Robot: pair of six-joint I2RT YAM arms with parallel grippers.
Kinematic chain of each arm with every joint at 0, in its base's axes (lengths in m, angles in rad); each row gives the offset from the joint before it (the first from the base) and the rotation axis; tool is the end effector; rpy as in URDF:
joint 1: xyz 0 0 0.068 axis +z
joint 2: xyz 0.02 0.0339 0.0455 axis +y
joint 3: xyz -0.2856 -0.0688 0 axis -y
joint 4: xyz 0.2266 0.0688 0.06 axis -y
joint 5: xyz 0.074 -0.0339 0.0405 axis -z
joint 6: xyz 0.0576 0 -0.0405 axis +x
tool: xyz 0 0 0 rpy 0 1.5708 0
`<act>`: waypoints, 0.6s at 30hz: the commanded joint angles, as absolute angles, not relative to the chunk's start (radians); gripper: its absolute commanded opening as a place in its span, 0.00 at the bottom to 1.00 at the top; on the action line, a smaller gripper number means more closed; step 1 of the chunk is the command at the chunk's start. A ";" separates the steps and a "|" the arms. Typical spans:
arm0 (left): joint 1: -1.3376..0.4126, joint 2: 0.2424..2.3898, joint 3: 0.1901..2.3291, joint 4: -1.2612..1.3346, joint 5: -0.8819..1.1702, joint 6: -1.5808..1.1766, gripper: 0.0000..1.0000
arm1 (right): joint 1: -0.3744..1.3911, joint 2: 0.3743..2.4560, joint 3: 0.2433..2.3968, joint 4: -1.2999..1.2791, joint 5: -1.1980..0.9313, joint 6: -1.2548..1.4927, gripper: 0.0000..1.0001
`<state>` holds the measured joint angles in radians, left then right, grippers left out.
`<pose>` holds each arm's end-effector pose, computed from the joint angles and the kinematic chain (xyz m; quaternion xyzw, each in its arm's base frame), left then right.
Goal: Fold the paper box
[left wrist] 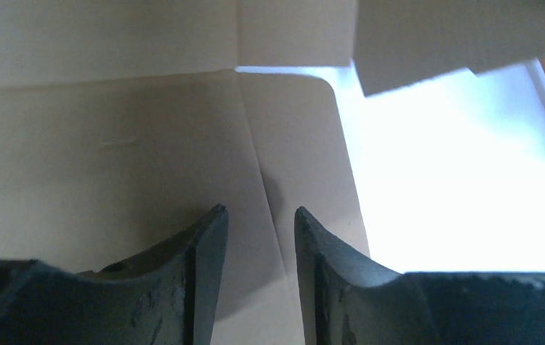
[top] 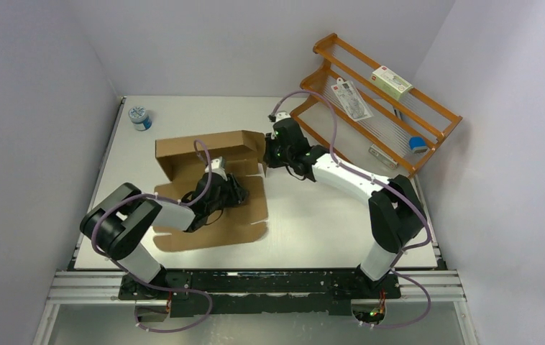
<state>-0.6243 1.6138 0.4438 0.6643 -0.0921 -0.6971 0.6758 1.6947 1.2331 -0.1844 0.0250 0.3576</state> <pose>0.2391 -0.1657 0.1500 -0.0547 0.8592 -0.2799 0.4248 0.3052 0.2428 0.2705 -0.1363 0.8845 0.2106 0.3934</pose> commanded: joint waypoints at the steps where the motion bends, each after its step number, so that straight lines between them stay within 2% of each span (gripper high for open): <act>1: -0.671 1.639 0.424 0.609 0.003 -0.748 0.45 | 0.663 1.646 1.185 -0.103 -0.010 0.400 0.12; 6: -0.689 1.697 0.411 0.669 -0.021 -0.767 0.44 | 0.641 1.648 1.168 -0.073 -0.111 0.397 0.12; 12: -0.691 1.733 0.411 0.693 -0.052 -0.756 0.44 | 0.629 1.682 1.180 -0.124 -0.328 0.400 0.12; 18: -0.691 1.696 0.416 0.673 -0.097 -0.739 0.47 | 0.613 1.732 1.204 -0.238 -0.356 0.361 0.10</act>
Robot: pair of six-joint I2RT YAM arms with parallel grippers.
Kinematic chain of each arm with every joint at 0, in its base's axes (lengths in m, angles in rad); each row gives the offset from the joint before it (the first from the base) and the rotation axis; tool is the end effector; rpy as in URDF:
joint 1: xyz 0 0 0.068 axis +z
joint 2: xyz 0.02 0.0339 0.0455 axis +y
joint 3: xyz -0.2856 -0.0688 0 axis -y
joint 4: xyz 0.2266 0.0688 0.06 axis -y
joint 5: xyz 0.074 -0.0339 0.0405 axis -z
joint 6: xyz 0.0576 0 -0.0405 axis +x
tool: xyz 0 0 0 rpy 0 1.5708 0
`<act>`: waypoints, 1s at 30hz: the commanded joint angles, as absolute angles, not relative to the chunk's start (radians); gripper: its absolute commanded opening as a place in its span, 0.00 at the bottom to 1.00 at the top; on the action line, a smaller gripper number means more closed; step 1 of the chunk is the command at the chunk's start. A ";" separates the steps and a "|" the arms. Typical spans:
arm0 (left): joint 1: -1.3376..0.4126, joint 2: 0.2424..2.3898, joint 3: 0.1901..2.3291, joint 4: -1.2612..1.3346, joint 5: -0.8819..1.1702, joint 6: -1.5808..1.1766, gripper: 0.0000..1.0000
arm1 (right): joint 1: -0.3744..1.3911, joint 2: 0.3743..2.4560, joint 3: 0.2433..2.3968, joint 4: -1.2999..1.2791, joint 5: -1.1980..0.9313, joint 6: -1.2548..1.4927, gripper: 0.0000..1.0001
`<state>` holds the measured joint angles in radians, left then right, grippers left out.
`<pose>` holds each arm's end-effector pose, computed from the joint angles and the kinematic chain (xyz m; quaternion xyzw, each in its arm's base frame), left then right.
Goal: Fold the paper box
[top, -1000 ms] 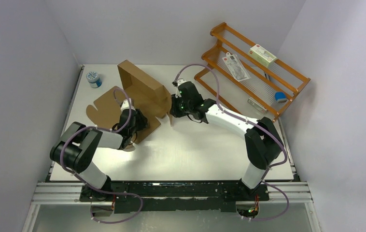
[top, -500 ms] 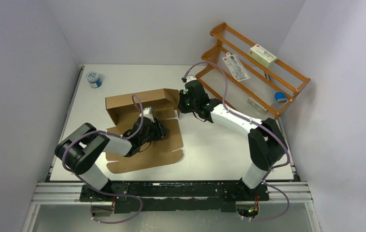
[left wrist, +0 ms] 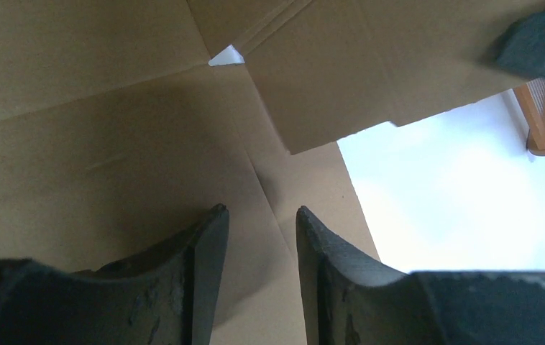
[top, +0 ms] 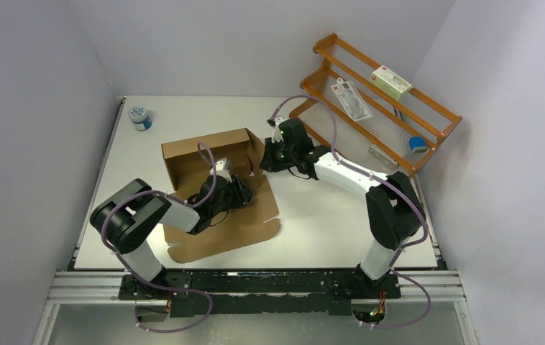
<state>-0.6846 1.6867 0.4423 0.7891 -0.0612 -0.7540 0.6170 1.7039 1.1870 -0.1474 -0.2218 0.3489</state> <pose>0.2351 -0.1874 0.1440 -0.0456 0.8470 -0.3290 0.4151 0.3084 0.2343 0.2565 -0.1674 0.8790 0.2902 0.3392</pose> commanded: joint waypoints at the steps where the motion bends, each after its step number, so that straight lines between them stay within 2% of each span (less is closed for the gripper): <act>1: -0.692 1.695 0.418 0.672 -0.105 -0.735 0.47 | 0.613 1.724 1.193 -0.218 -0.377 0.368 0.10; 10: -0.692 1.726 0.399 0.747 -0.088 -0.742 0.42 | 0.630 1.730 1.185 -0.206 -0.389 0.362 0.10; 15: -0.692 1.704 0.394 0.737 -0.099 -0.727 0.42 | 0.654 1.718 1.187 -0.201 -0.397 0.306 0.17; 19: -0.692 1.687 0.389 0.718 -0.124 -0.710 0.42 | 0.652 1.677 1.151 -0.146 -0.371 0.226 0.30; 26: -0.692 1.667 0.383 0.713 -0.127 -0.695 0.41 | 0.641 1.667 1.101 0.041 -0.483 0.160 0.34; 30: -0.692 1.604 0.370 0.695 -0.136 -0.681 0.42 | 0.631 1.680 1.082 0.102 -0.427 0.151 0.33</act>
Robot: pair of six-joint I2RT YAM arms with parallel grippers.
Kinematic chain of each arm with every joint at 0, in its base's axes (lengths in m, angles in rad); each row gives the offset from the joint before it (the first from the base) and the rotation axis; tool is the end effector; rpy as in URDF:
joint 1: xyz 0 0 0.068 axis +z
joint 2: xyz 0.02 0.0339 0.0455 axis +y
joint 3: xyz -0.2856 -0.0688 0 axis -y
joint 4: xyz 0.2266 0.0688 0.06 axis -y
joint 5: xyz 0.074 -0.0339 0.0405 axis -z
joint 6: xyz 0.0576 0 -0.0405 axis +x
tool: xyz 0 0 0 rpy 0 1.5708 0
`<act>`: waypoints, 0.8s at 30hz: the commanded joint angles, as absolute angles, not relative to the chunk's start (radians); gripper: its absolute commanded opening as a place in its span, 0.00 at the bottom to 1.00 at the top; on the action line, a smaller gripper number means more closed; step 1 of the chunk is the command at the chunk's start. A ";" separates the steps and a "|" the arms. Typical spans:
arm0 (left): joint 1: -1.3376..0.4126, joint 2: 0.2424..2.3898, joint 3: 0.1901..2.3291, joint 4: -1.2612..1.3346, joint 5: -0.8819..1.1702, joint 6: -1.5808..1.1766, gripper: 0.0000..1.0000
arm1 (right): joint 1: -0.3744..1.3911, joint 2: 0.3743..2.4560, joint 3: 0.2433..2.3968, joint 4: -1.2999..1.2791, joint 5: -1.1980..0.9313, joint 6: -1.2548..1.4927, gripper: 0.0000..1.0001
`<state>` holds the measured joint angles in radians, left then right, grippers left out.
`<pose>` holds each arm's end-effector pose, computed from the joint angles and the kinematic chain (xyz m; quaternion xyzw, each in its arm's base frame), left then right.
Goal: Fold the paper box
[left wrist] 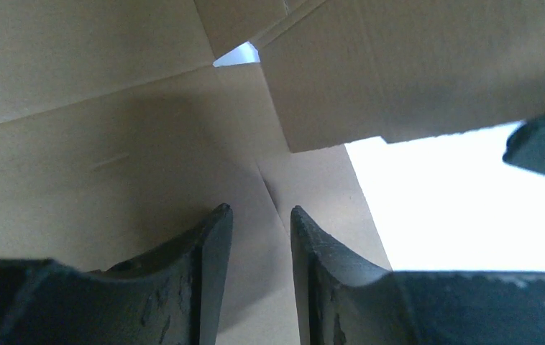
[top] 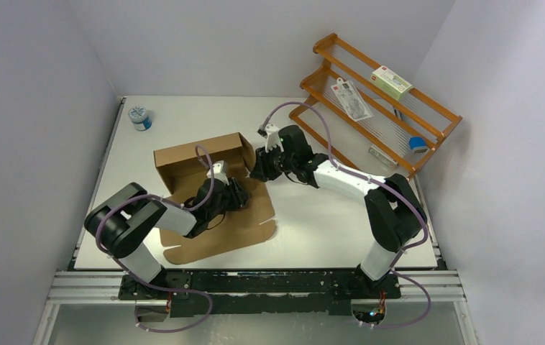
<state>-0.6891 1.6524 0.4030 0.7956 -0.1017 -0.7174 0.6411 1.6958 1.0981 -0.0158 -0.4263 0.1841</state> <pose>0.2274 -0.1798 0.1445 -0.0389 0.8465 -0.3094 0.4315 0.2904 0.2464 0.2462 -0.2914 0.8229 0.3525 0.3371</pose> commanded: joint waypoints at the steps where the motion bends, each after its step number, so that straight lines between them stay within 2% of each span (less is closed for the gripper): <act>1: -0.692 1.579 0.369 0.682 -0.135 -0.674 0.43 | 0.631 1.686 1.087 0.096 -0.411 0.144 0.31; 7: -0.697 1.380 0.374 0.542 -0.082 -0.656 0.50 | 0.631 1.701 1.090 0.083 -0.354 0.140 0.19; 13: -0.702 1.136 0.454 0.306 -0.051 -0.610 0.58 | 0.630 1.723 1.103 0.060 -0.344 0.140 0.12; 19: -0.701 0.993 0.616 0.108 -0.216 -0.525 0.58 | 0.633 1.719 1.091 0.060 -0.329 0.134 0.11; 24: -0.639 1.058 0.795 0.006 -0.353 -0.413 0.65 | 0.633 1.722 1.081 0.060 -0.326 0.136 0.11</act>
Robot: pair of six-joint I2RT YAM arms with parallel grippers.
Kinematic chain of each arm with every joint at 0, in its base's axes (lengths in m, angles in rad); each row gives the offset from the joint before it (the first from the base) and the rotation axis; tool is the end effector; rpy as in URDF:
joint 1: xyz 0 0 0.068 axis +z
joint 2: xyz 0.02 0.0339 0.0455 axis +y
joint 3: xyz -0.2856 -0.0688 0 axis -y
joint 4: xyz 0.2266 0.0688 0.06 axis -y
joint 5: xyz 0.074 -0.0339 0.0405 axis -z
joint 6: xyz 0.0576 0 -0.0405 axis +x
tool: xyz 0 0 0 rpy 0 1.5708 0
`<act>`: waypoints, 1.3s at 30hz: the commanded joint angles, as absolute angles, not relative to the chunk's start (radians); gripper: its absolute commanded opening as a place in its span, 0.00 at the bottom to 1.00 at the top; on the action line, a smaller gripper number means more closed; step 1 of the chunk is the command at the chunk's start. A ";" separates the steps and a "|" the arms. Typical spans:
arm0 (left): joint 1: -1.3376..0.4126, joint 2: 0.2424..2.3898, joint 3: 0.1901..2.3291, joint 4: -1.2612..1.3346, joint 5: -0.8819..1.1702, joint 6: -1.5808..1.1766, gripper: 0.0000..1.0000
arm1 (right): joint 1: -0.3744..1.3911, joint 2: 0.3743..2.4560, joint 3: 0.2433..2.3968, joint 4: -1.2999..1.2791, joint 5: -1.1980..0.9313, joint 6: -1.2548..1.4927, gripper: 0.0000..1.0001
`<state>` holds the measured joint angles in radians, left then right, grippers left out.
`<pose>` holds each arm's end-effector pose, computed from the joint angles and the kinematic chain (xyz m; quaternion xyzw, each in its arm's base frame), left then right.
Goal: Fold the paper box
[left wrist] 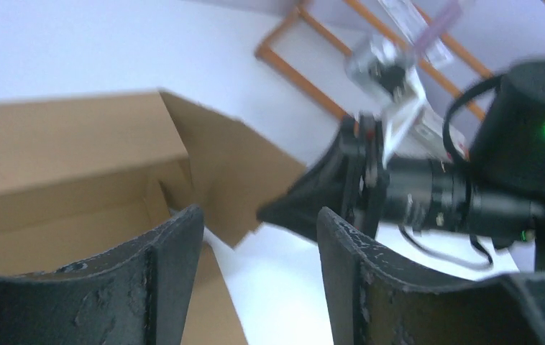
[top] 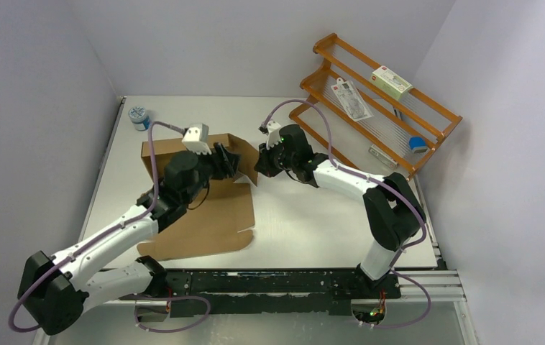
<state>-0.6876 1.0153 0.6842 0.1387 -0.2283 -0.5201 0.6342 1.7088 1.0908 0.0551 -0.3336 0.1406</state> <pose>0.1867 -0.1365 0.3144 -0.0080 0.7701 -0.2864 0.5700 0.3009 0.2447 0.2455 -0.2887 0.8178 0.3145 0.3860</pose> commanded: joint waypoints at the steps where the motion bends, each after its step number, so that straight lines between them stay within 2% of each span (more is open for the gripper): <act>1: -0.590 1.078 0.824 0.008 -0.346 -0.408 0.66 | 0.633 1.721 1.079 0.062 -0.326 0.137 0.11; 4: -0.429 1.148 0.882 0.013 -0.254 -0.404 0.68 | 0.633 1.721 1.084 0.055 -0.331 0.134 0.11; 9: -0.326 1.251 0.966 0.002 -0.322 -0.349 0.77 | 0.632 1.722 1.096 0.049 -0.333 0.132 0.11; 15: -0.102 1.226 0.935 0.002 -0.390 -0.379 0.84 | 0.635 1.723 1.107 0.043 -0.347 0.129 0.11; 19: 0.044 1.219 0.911 0.025 -0.324 -0.418 0.86 | 0.640 1.731 1.113 0.035 -0.353 0.122 0.11; 22: 0.114 1.289 0.929 0.047 -0.221 -0.440 0.89 | 0.639 1.739 1.122 0.029 -0.361 0.119 0.11; 29: 0.153 1.462 0.965 0.084 0.067 -0.469 0.86 | 0.644 1.731 1.145 0.007 -0.375 0.117 0.11; 34: 0.153 1.448 0.928 0.122 0.178 -0.488 0.82 | 0.646 1.710 1.150 0.003 -0.400 0.114 0.12; 39: 0.151 1.382 0.884 0.131 0.293 -0.511 0.78 | 0.647 1.714 1.137 0.003 -0.456 0.094 0.19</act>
